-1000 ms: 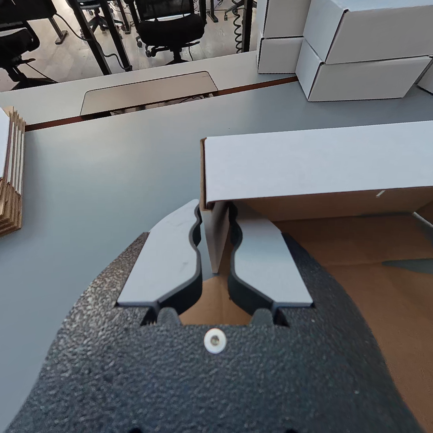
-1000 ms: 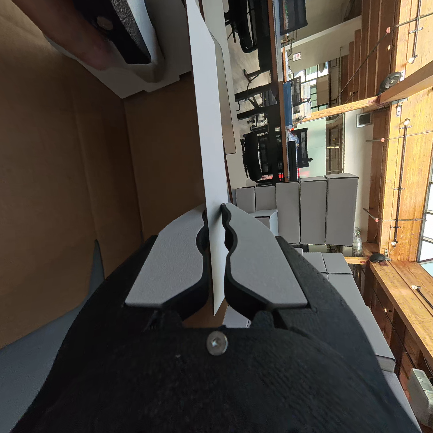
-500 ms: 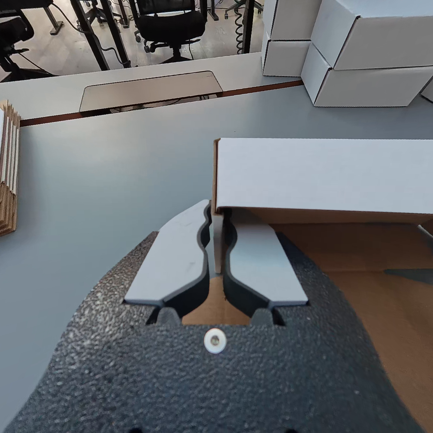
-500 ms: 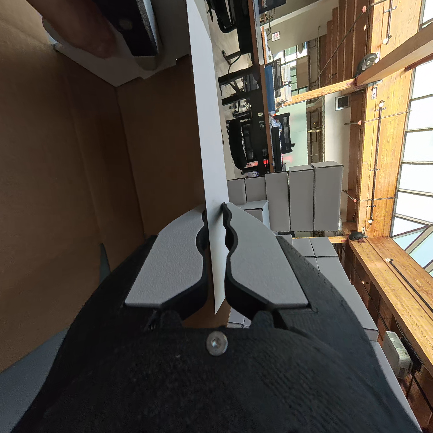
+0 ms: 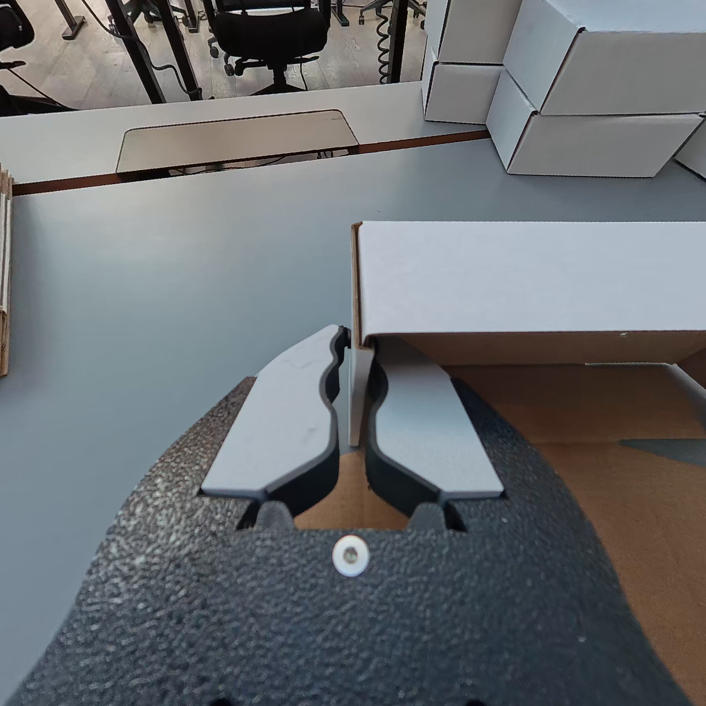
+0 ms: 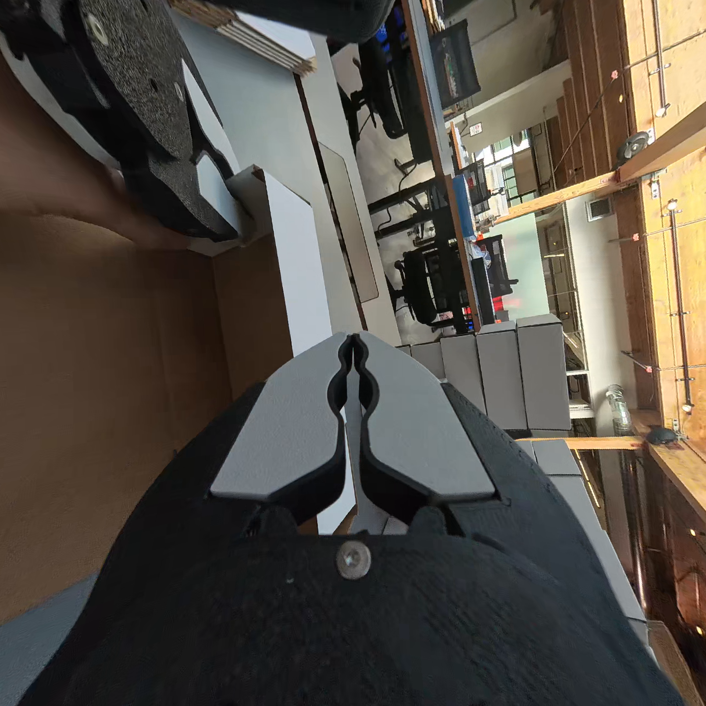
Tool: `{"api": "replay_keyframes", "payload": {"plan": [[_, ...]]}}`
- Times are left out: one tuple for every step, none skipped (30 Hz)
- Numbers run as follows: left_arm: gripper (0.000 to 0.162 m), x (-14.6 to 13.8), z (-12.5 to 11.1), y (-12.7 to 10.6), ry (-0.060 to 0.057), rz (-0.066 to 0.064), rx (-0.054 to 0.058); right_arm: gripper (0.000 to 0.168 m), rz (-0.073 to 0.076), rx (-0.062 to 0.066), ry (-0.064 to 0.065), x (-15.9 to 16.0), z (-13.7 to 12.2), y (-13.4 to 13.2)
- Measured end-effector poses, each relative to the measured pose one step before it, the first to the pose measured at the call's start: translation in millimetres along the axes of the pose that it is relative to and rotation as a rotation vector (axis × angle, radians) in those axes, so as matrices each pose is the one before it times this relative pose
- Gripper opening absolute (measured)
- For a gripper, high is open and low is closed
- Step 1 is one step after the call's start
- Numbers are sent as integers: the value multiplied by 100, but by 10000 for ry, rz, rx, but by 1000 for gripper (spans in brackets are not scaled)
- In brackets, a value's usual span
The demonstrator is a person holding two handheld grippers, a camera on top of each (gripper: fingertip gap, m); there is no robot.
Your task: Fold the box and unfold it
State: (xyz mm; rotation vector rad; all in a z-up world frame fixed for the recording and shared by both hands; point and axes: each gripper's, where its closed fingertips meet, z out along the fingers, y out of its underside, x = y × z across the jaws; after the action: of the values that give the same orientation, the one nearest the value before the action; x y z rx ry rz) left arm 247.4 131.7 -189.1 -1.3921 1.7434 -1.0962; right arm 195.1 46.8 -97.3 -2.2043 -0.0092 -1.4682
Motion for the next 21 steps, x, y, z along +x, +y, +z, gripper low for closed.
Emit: {"api": "replay_keyframes", "payload": {"plan": [[9,-1,4,-1,-10,11,0,0,-281,-287,-28,-268,963,252],[9,15,0,3,-15,23,-2,0,-217,-157,-227,-600,829,48],[9,21,3,3,-16,40,-4,0,-164,-139,-265,-639,632,-14],[9,0,-5,3,-29,37,0,0,-171,-171,67,-118,344,-4],[9,0,0,1,-25,26,-2,0,-140,-136,107,5,122,-27],[9,-9,-10,11,-17,12,-7,0,-3,-130,-221,-427,79,-15],[8,0,5,20,0,-3,-12,0,130,-162,-349,-643,173,88],[8,5,23,10,7,-3,-11,0,215,-143,78,-76,142,140],[8,20,-3,4,-6,19,-3,0,87,-46,69,-104,71,74],[8,2,-8,5,-22,33,-1,0,114,-7,68,-76,55,54],[8,6,-6,3,-24,35,-1,0,89,36,51,-37,40,51],[8,7,0,-1,-16,19,1,0,72,76,57,-29,24,22],[8,-5,-10,-10,-4,2,4,0,89,82,77,-9,-38,-18],[8,-1,-18,-12,5,-10,11,0,54,53,108,12,-89,-65],[7,-2,-26,-11,11,-9,14,0,-125,40,240,149,-170,-98],[7,5,-2,12,-4,2,0,0,-304,119,480,362,-368,-189],[8,-32,8,-3,-22,2,-1,0,-184,228,451,275,-606,-336],[8,-9,5,-4,7,-18,2,0,37,66,157,-154,-660,-63],[7,-1,-21,-12,40,-45,13,0,257,36,243,-24,-735,113],[7,-25,-17,-14,30,-60,13,0,305,109,481,391,-839,228],[8,-46,-3,1,14,-54,0,0,243,-2,548,714,-818,541]]}}
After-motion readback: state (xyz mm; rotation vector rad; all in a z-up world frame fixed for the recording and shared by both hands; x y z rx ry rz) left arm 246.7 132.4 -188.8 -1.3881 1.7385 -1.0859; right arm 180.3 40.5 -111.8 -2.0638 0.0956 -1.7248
